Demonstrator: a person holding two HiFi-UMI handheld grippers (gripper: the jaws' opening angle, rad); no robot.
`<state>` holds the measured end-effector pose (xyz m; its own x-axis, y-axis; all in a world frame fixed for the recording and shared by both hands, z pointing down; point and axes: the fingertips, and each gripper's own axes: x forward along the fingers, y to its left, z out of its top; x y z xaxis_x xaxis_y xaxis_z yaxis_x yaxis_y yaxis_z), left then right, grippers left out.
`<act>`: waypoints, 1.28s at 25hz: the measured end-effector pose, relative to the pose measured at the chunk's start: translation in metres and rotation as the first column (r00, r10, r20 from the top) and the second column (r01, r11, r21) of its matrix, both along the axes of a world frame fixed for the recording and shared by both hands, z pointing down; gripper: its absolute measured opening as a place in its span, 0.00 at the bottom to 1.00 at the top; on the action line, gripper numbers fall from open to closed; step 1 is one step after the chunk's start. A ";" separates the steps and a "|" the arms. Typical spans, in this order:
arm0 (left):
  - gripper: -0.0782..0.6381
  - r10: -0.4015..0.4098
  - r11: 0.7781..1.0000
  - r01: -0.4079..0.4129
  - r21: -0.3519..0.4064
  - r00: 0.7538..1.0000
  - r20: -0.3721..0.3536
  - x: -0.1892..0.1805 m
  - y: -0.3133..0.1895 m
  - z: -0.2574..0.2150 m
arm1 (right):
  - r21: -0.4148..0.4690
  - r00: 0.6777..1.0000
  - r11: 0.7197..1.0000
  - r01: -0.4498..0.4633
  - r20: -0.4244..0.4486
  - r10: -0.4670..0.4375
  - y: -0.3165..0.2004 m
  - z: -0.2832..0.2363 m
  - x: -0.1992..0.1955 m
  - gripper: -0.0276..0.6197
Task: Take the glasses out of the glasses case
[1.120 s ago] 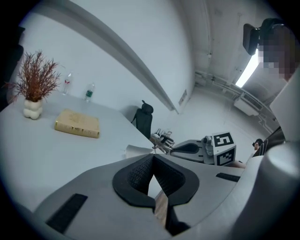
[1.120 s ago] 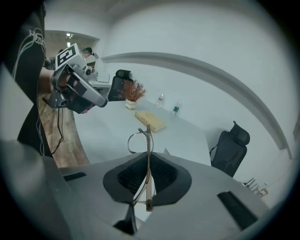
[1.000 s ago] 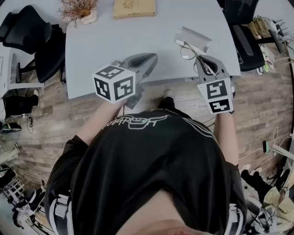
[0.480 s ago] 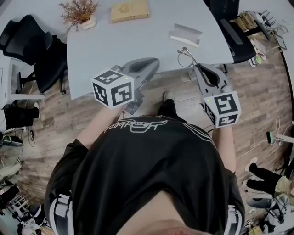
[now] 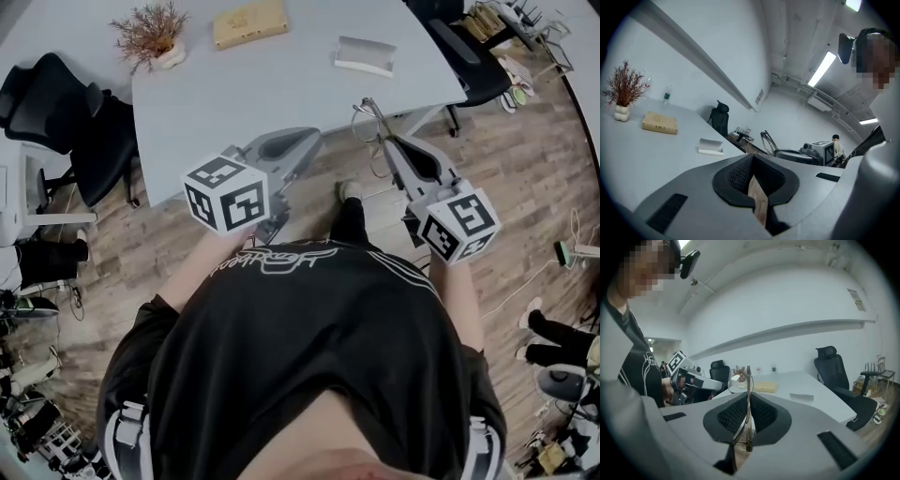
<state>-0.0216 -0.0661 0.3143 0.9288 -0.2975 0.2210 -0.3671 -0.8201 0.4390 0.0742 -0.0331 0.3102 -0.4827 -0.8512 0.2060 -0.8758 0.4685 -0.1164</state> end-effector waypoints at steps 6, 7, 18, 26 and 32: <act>0.12 0.030 0.999 -0.030 -0.014 0.999 -0.016 0.002 0.016 0.002 | 0.016 1.000 1.000 -0.007 0.029 0.006 0.017 -0.004 -0.005 0.08; 0.12 0.036 0.999 -0.036 -0.016 0.999 -0.014 0.004 0.019 0.004 | 0.014 0.999 1.000 -0.009 0.031 0.008 0.020 -0.002 -0.004 0.08; 0.12 0.041 0.999 -0.041 -0.020 0.999 0.004 0.004 0.037 0.012 | 0.010 0.996 0.999 -0.036 0.080 0.036 0.037 0.004 0.001 0.08; 0.12 0.037 0.999 -0.037 -0.023 0.999 0.013 0.004 0.040 0.014 | 0.003 0.996 0.999 -0.032 0.085 0.032 0.040 0.006 -0.003 0.08; 0.12 0.040 0.999 -0.039 -0.027 0.999 0.013 0.003 0.046 0.015 | -0.007 0.996 0.999 -0.034 0.088 0.035 0.046 0.010 -0.004 0.08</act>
